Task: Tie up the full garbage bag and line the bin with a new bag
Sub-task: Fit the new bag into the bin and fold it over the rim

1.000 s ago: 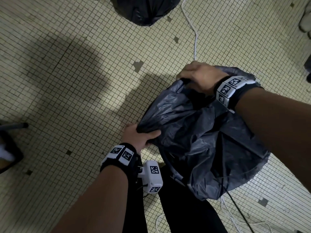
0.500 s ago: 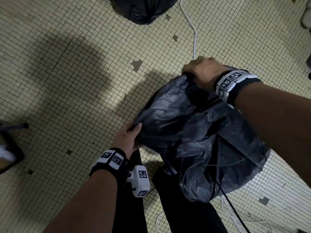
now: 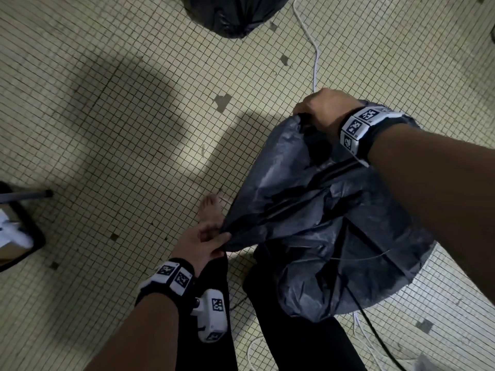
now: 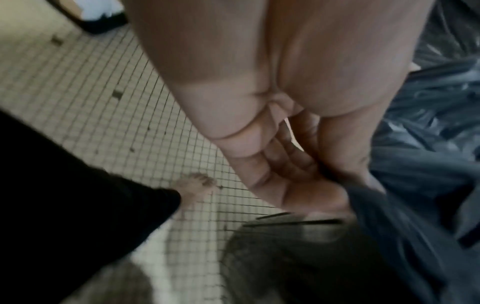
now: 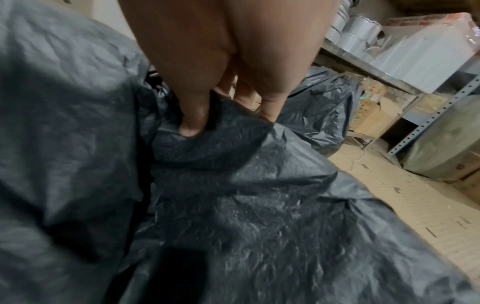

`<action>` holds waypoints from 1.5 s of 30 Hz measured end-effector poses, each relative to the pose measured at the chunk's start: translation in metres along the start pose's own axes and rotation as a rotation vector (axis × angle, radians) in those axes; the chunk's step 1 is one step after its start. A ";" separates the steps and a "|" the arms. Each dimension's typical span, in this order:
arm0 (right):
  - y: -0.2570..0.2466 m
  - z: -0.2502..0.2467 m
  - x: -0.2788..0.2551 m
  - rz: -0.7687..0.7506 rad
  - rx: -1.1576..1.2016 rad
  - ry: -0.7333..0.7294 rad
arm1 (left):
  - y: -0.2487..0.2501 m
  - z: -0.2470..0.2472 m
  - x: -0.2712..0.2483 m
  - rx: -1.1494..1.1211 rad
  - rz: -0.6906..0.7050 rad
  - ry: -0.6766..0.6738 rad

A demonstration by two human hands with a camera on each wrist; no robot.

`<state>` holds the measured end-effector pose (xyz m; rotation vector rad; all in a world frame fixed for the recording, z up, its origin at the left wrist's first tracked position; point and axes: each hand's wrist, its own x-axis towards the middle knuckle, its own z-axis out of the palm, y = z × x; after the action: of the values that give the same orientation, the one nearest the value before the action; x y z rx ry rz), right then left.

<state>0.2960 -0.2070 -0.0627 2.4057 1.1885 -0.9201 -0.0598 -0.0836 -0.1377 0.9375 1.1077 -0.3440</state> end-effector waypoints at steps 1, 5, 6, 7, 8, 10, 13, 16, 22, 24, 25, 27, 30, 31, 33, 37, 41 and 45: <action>0.001 0.001 0.000 0.012 0.003 0.004 | -0.003 -0.005 0.002 -0.001 0.004 0.036; -0.002 0.008 -0.003 0.050 -0.022 0.059 | -0.004 0.005 0.002 -0.100 0.000 -0.033; -0.004 0.011 -0.004 0.065 -0.034 0.078 | -0.005 0.009 0.002 -0.086 0.003 -0.064; -0.006 0.014 -0.005 0.079 -0.044 0.097 | -0.005 0.014 0.001 -0.067 0.025 -0.083; -0.007 0.019 -0.008 0.094 -0.041 0.117 | -0.006 0.019 -0.001 -0.041 0.054 -0.097; -0.013 0.028 -0.022 0.125 0.050 0.200 | -0.008 0.027 -0.007 0.024 0.085 -0.131; -0.038 0.041 -0.059 0.219 0.258 0.443 | -0.010 0.036 -0.016 0.005 0.105 -0.120; -0.081 0.069 -0.105 0.361 0.422 0.503 | -0.011 0.037 -0.023 0.061 0.162 -0.113; -0.173 0.136 -0.177 0.531 0.761 0.330 | -0.014 0.030 -0.022 0.180 0.171 -0.097; -0.200 0.149 -0.192 0.628 0.819 0.255 | -0.011 0.027 -0.020 0.231 0.172 -0.145; -0.212 0.154 -0.197 0.677 0.843 0.232 | -0.010 0.024 -0.019 0.264 0.181 -0.161; -0.231 0.159 -0.204 0.770 0.890 0.234 | -0.007 0.018 -0.019 0.310 0.193 -0.191; -0.248 0.163 -0.210 0.854 0.955 0.330 | -0.001 0.011 -0.015 0.363 0.178 -0.250; -0.252 0.164 -0.214 0.874 0.986 0.388 | 0.001 0.008 -0.014 0.397 0.193 -0.264; -0.262 0.169 -0.225 0.924 1.023 0.471 | 0.009 0.001 -0.013 0.486 0.279 -0.257; -0.286 0.190 -0.253 1.044 1.020 0.520 | 0.029 -0.021 -0.012 0.556 0.447 -0.134; -0.301 0.219 -0.271 1.238 0.972 0.570 | 0.043 -0.034 -0.004 0.478 0.521 0.011; -0.302 0.253 -0.278 1.450 1.046 0.492 | 0.062 -0.035 0.009 0.471 0.494 0.105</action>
<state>-0.1726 -0.3202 -0.0642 3.1878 -1.3765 -0.3768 -0.0359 -0.0182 -0.1206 1.6218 0.8618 -0.1477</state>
